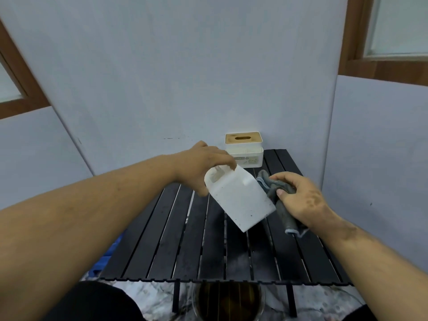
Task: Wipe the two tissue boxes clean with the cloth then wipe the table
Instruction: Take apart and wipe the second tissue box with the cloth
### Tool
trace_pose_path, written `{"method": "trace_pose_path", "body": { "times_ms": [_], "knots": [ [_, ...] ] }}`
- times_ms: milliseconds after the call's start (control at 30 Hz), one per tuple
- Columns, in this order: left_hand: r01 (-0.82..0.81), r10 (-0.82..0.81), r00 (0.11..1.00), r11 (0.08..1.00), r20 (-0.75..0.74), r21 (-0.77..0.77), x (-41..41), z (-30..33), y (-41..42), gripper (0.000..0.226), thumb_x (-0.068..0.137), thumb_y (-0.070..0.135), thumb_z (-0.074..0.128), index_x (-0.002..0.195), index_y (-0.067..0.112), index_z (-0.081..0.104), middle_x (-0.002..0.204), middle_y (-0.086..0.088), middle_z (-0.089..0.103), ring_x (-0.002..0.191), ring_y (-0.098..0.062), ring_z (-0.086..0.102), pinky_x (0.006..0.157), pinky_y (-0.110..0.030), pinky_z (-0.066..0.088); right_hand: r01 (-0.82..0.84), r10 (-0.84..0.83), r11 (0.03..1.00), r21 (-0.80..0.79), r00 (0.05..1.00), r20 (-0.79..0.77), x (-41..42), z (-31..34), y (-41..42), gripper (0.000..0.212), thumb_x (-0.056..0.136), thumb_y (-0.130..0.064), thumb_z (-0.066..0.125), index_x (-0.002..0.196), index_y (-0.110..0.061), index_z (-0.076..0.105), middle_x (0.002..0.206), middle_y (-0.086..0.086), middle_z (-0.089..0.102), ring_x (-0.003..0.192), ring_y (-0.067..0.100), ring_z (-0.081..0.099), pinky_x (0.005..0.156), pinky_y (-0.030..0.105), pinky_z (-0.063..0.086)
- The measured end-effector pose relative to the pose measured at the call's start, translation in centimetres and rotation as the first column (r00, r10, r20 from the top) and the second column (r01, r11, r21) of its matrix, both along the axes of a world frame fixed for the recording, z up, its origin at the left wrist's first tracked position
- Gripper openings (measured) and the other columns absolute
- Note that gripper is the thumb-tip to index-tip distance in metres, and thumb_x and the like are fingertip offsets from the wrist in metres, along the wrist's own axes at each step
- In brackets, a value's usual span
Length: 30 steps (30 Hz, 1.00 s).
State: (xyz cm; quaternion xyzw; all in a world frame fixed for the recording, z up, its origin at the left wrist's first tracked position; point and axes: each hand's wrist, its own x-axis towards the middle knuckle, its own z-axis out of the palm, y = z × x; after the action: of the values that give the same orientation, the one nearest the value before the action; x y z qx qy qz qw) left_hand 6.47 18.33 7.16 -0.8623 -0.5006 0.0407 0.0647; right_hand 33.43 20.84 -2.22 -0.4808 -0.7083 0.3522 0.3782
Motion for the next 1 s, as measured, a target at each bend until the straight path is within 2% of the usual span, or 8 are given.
{"method": "trace_pose_path", "body": {
  "times_ms": [200, 300, 367, 433, 567, 733, 900, 1000],
  "knots": [
    [-0.167, 0.16, 0.915, 0.986, 0.369, -0.013, -1.5, -2.8, -1.8, 0.074, 0.054, 0.031, 0.083, 0.12, 0.041, 0.051, 0.112, 0.029, 0.057, 0.102, 0.001, 0.056, 0.104, -0.039, 0.037, 0.099, -0.092, 0.991, 0.093, 0.992, -0.081, -0.7, -0.3, 0.1, 0.035, 0.09, 0.002, 0.063, 0.108, -0.027, 0.068, 0.104, -0.007, 0.065, 0.097, 0.013, 0.06, 0.094, 0.026, 0.049],
    [-0.251, 0.231, 0.801, 0.967, 0.553, -0.042, -2.3, -3.8, -2.8, 0.07, 0.053, 0.027, 0.087, 0.115, 0.041, 0.055, 0.11, 0.026, 0.062, 0.105, 0.0, 0.059, 0.091, -0.03, 0.047, 0.099, -0.095, 0.989, 0.112, 0.995, -0.042, -1.2, -0.5, 0.1, 0.034, 0.09, 0.001, 0.064, 0.114, -0.022, 0.068, 0.11, -0.003, 0.061, 0.1, 0.014, 0.057, 0.092, 0.022, 0.044],
    [-0.298, 0.274, 0.721, 0.952, 0.636, -0.072, -2.8, -4.3, -3.7, 0.07, 0.054, 0.028, 0.089, 0.114, 0.04, 0.056, 0.113, 0.022, 0.062, 0.111, -0.002, 0.059, 0.095, -0.032, 0.051, 0.081, -0.079, 0.988, 0.129, 0.997, -0.023, -1.7, -0.8, 0.1, 0.034, 0.09, 0.001, 0.065, 0.114, -0.022, 0.068, 0.112, -0.003, 0.06, 0.101, 0.012, 0.056, 0.089, 0.014, 0.042],
    [-0.339, 0.3, 0.673, 0.937, 0.676, -0.079, -2.9, -4.8, -4.5, 0.069, 0.056, 0.029, 0.091, 0.115, 0.04, 0.055, 0.114, 0.021, 0.062, 0.111, -0.002, 0.059, 0.099, -0.035, 0.051, 0.063, -0.058, 0.987, 0.145, 0.998, -0.032, -2.3, -1.0, 0.1, 0.035, 0.089, 0.002, 0.065, 0.114, -0.021, 0.068, 0.113, -0.004, 0.06, 0.102, 0.011, 0.056, 0.088, 0.01, 0.04],
    [-0.413, 0.334, 0.598, 0.907, 0.729, -0.076, -2.5, -6.2, -5.5, 0.071, 0.053, 0.042, 0.086, 0.116, 0.043, 0.053, 0.115, 0.022, 0.061, 0.111, -0.003, 0.058, 0.097, -0.04, 0.052, 0.021, -0.053, 0.951, 0.308, 0.994, 0.095, -4.5, -1.4, -0.5, 0.039, 0.086, 0.002, 0.067, 0.116, -0.022, 0.07, 0.116, -0.008, 0.061, 0.107, 0.016, 0.052, 0.099, 0.028, 0.044],
    [-0.474, 0.287, 0.479, 0.88, 0.83, -0.031, -1.5, -8.5, -6.4, 0.073, 0.049, 0.048, 0.081, 0.117, 0.042, 0.055, 0.115, 0.02, 0.063, 0.112, -0.01, 0.058, 0.093, -0.044, 0.053, -0.323, 0.234, 0.74, 0.59, 0.946, 0.225, -6.2, -1.1, -2.0, 0.042, 0.081, 0.001, 0.065, 0.114, -0.024, 0.073, 0.12, -0.015, 0.064, 0.103, 0.015, 0.047, 0.096, 0.018, 0.041],
    [-0.526, 0.266, 0.414, 0.851, 0.871, -0.009, -2.1, -10.1, -6.7, 0.074, 0.051, 0.055, 0.081, 0.119, 0.049, 0.052, 0.116, 0.022, 0.061, 0.115, -0.015, 0.056, 0.096, -0.047, 0.052, -0.047, -0.018, 0.874, 0.483, 0.992, 0.129, -5.1, -1.8, 1.0, 0.049, 0.078, 0.015, 0.066, 0.108, -0.024, 0.074, 0.108, -0.031, 0.054, 0.1, 0.014, 0.048, 0.096, 0.028, 0.045],
    [-0.534, 0.222, 0.392, 0.845, 0.893, 0.023, -1.7, -10.1, -6.6, 0.073, 0.051, 0.056, 0.08, 0.118, 0.044, 0.057, 0.113, 0.02, 0.063, 0.109, -0.011, 0.058, 0.094, -0.044, 0.051, -0.152, 0.076, 0.787, 0.598, 0.986, 0.15, -7.1, -1.6, -1.1, 0.047, 0.076, 0.012, 0.065, 0.107, -0.022, 0.074, 0.113, -0.024, 0.062, 0.098, 0.017, 0.049, 0.092, 0.023, 0.044]
  ]
}}
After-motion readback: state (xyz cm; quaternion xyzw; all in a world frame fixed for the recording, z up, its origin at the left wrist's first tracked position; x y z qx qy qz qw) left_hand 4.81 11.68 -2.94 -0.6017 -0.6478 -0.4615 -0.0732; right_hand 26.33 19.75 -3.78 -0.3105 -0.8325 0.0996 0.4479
